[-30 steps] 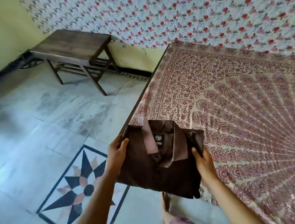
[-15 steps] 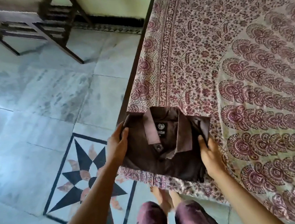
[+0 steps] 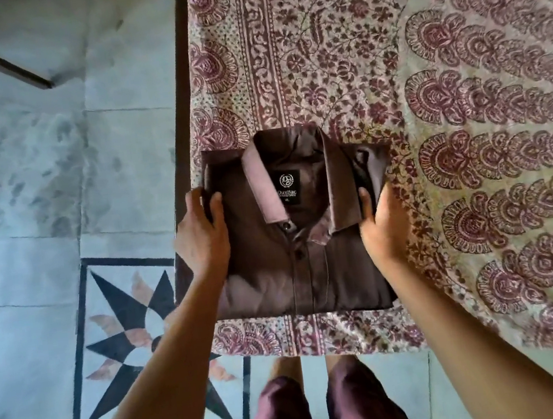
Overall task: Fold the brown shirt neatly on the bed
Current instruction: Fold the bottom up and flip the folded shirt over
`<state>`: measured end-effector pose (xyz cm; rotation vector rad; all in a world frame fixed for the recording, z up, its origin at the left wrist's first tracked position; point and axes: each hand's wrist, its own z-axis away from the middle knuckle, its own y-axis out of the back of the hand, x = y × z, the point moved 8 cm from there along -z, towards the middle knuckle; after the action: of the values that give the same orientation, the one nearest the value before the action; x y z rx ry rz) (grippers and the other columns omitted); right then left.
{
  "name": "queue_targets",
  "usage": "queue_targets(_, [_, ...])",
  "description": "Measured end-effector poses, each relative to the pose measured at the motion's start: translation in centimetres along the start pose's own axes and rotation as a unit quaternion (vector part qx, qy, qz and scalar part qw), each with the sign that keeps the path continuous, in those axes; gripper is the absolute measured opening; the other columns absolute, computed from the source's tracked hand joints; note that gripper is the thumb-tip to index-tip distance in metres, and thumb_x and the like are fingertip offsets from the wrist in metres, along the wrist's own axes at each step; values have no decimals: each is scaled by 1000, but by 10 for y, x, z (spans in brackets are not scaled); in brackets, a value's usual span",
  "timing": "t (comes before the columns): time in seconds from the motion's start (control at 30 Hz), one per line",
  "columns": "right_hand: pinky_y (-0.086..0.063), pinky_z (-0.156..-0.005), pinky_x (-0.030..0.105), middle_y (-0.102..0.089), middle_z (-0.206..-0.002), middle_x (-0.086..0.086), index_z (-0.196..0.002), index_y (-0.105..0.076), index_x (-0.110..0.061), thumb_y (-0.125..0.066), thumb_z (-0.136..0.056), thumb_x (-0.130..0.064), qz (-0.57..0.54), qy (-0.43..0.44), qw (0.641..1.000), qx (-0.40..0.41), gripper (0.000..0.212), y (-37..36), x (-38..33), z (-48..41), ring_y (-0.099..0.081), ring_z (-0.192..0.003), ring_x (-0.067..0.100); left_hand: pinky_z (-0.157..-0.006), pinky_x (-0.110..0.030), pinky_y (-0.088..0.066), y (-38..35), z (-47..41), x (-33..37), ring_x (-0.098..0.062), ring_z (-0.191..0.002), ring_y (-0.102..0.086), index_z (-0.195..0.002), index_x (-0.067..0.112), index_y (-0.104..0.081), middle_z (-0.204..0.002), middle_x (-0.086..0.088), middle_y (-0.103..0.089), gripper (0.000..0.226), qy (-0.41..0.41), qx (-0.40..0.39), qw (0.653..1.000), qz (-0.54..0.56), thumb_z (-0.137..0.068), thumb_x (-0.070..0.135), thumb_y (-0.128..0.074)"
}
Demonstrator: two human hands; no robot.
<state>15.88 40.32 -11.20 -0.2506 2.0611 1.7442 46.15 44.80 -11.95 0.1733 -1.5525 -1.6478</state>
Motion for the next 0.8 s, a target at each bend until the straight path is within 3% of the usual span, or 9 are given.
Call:
queue_targets(0.1, [-45, -52, 30, -67, -91, 19, -107, -57, 4, -45, -92, -43, 17, -83, 996, -3, 51, 9, 14, 34, -66, -73, 33, -67, -36, -37, 3, 15, -8, -40, -94, -59, -116, 21, -48, -104, -16, -66, 33, 42, 5, 999, 35, -97, 44, -34])
queue_targets(0.2, [-45, -52, 30, -67, -93, 17, -109, -56, 0, -28, -92, -58, 19, -151, 988, -41, 67, 19, 26, 82, -65, -75, 33, -64, -34, -33, 6, 38, -27, -40, -90, -59, -110, 20, -50, -99, -19, -66, 31, 71, 8, 997, 30, -98, 40, -31])
queue_targets(0.3, [-33, -43, 23, -66, -77, 18, -103, -55, 0, -29, -95, -50, 54, -133, 986, -86, 57, 20, 29, 104, -62, -55, 32, -65, -35, -37, 6, 59, -44, -38, -89, -60, -111, 20, -48, -98, -17, -66, 30, 66, -16, 998, 3, -97, 43, -33])
queue_targets(0.4, [-23, -42, 17, -60, -55, 13, -95, -46, -7, -34, -95, -41, 98, -90, 988, -82, 36, 20, 32, 99, -54, -37, 28, -68, -40, -42, 1, 65, -51, -40, -88, -62, -113, 15, -44, -98, -20, -68, 35, 27, -41, 998, -34, -96, 45, -35])
queue_targets(0.57, [-20, -43, 17, -58, -52, 10, -91, -41, -11, -37, -93, -39, 115, -69, 986, -95, 29, 12, 37, 101, -53, -36, 26, -67, -41, -42, -3, 61, -51, -43, -86, -63, -114, 11, -43, -98, -24, -67, 38, 12, -41, 997, -68, -96, 44, -37])
queue_targets(0.7, [-38, -45, 30, -63, -78, 18, -99, -52, -3, -38, -92, -42, 67, -87, 990, -90, 43, 25, 43, 103, -61, -62, 34, -73, -44, -44, 5, 73, -50, -39, -95, -60, -118, 15, -41, -110, -19, -63, 35, 28, -62, 997, -41, -94, 39, -45])
queue_targets(0.8, [-47, -76, 41, -57, -113, 22, -127, -47, -1, -29, -90, -49, 1, -118, 987, -111, 64, 38, 44, 97, -56, -98, 36, -94, -50, -38, 12, 81, -44, -38, -114, -47, -133, 16, -34, -127, -18, -48, 52, 36, -107, 993, -23, -88, 32, -55])
